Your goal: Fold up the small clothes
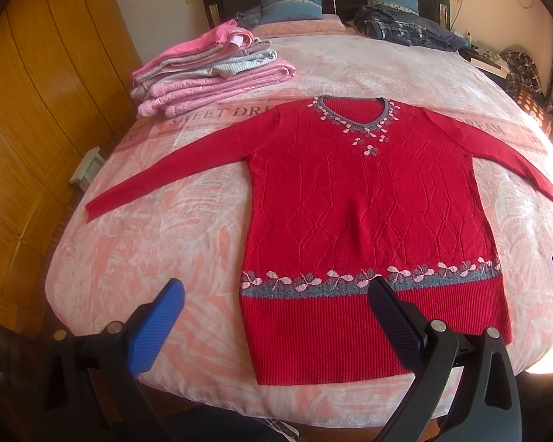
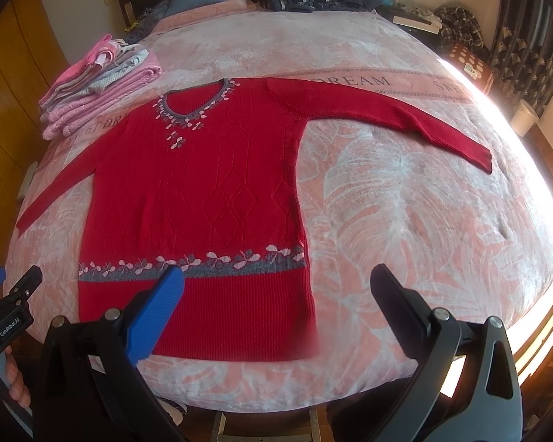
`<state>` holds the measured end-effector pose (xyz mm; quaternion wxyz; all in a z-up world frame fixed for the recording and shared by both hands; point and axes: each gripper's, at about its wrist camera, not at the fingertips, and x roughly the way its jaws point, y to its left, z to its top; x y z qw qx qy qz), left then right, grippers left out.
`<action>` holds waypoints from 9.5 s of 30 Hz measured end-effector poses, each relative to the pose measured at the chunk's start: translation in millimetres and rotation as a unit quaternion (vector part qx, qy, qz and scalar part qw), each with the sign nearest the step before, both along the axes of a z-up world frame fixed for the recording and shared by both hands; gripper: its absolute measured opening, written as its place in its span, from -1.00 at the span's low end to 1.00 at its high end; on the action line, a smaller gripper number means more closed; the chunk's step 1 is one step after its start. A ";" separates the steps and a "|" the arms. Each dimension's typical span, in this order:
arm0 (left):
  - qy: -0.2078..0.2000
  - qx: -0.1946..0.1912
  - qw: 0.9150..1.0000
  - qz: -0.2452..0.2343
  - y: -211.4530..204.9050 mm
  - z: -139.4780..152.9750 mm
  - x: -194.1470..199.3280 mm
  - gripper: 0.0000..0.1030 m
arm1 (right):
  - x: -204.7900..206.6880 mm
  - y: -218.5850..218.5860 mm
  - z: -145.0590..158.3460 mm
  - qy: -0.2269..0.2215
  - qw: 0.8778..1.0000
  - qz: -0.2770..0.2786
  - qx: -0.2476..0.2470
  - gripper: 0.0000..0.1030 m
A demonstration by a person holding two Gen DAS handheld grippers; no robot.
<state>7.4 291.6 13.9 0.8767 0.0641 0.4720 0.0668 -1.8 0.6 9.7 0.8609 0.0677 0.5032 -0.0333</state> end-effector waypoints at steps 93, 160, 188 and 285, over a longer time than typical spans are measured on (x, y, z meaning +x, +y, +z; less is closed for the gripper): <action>0.040 -0.100 0.994 -0.027 -158.3 -95.3 308.2 0.93 | 184.3 -487.8 -151.3 0.127 0.961 -0.237 0.067 -0.19; 0.138 -0.301 0.933 -0.143 -235.3 -149.7 327.6 -0.86 | 293.1 -270.0 -92.4 0.010 0.979 0.005 0.202 -0.20; 0.036 -0.238 0.970 0.030 24.5 -128.4 361.2 -0.86 | 346.4 -142.9 -148.0 0.103 0.959 0.070 0.253 -0.54; -0.129 -0.329 0.935 0.019 109.2 -72.0 319.0 -0.81 | 339.5 -31.3 -126.0 0.090 0.972 0.143 0.161 0.14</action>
